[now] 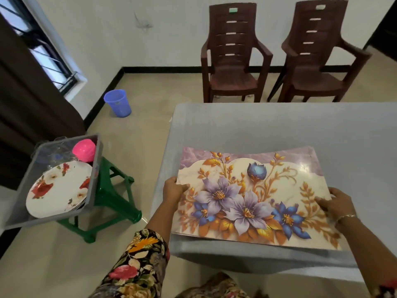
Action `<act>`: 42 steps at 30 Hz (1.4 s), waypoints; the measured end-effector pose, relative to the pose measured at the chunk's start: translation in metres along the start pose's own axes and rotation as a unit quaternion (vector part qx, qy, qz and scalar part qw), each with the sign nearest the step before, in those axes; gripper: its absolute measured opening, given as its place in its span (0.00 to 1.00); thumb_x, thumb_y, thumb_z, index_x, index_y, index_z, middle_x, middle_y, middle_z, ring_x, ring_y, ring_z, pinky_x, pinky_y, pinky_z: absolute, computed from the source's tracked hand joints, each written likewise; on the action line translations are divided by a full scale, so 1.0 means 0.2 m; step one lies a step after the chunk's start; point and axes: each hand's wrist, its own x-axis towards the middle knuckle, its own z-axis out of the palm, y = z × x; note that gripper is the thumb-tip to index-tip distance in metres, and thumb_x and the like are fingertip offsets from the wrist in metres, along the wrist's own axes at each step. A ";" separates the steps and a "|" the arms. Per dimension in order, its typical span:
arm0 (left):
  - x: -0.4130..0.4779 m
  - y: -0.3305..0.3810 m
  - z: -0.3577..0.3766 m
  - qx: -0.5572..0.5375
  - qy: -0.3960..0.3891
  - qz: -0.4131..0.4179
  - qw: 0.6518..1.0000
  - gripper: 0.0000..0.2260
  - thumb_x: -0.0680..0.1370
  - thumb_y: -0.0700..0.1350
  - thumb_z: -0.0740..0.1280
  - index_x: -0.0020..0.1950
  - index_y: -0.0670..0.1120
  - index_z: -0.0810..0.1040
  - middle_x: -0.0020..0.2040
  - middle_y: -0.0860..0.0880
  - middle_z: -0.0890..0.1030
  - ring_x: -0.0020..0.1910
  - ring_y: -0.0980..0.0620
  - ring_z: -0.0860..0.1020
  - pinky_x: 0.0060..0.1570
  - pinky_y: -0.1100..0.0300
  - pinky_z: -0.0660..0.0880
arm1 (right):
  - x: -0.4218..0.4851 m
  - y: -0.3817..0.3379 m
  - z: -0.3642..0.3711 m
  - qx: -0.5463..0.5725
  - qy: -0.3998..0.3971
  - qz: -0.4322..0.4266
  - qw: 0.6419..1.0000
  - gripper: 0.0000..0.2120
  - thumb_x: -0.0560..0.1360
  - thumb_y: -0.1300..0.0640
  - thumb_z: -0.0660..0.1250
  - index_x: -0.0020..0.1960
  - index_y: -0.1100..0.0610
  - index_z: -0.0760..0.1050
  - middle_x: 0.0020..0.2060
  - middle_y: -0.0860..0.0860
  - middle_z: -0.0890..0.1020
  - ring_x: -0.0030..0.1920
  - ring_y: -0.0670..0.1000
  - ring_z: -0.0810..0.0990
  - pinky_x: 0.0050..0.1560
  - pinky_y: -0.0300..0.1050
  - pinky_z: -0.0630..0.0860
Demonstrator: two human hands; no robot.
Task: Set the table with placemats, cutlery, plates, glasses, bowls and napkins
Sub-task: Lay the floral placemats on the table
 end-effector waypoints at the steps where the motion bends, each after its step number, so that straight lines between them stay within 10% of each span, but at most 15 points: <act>1: -0.01 -0.01 0.00 0.001 0.011 0.001 1.000 0.07 0.71 0.31 0.70 0.47 0.36 0.77 0.50 0.29 0.79 0.34 0.47 0.73 0.30 0.60 0.69 | 0.02 0.00 0.00 -0.001 -0.002 -0.009 1.000 0.19 0.70 0.71 0.68 0.60 0.68 0.72 0.47 0.62 0.78 0.41 0.57 0.75 0.22 0.28 0.70; 10: 0.00 -0.06 -0.08 0.033 0.078 -0.009 0.996 0.10 0.72 0.33 0.70 0.51 0.32 0.75 0.31 0.42 0.74 0.25 0.47 0.70 0.28 0.59 0.69 | 0.03 -0.08 0.11 0.002 -0.037 -0.029 0.999 0.20 0.71 0.70 0.67 0.62 0.67 0.70 0.49 0.62 0.77 0.46 0.58 0.75 0.52 0.54 0.74; 14: 0.01 -0.07 -0.10 0.060 0.090 -0.001 0.994 0.10 0.72 0.34 0.70 0.51 0.32 0.76 0.40 0.32 0.79 0.31 0.42 0.74 0.36 0.49 0.74 | 0.02 -0.08 0.15 -0.010 -0.022 -0.016 1.000 0.23 0.70 0.68 0.69 0.63 0.62 0.69 0.53 0.64 0.78 0.51 0.65 0.78 0.56 0.62 0.75; 18: 0.04 -0.06 -0.14 0.085 0.110 0.003 0.990 0.11 0.72 0.35 0.71 0.54 0.34 0.78 0.47 0.31 0.81 0.45 0.30 0.79 0.43 0.44 0.77 | -0.01 -0.07 0.20 -0.028 -0.020 -0.027 0.999 0.22 0.70 0.66 0.70 0.62 0.62 0.71 0.52 0.66 0.79 0.50 0.65 0.79 0.55 0.59 0.75; 42: -0.02 -0.01 -0.07 0.276 0.201 -0.004 0.940 0.20 0.72 0.46 0.72 0.61 0.41 0.73 0.59 0.40 0.76 0.58 0.41 0.74 0.52 0.48 0.72 | 0.01 -0.09 0.23 -0.082 0.069 0.002 0.994 0.15 0.67 0.62 0.74 0.53 0.64 0.78 0.50 0.64 0.81 0.49 0.64 0.79 0.49 0.52 0.74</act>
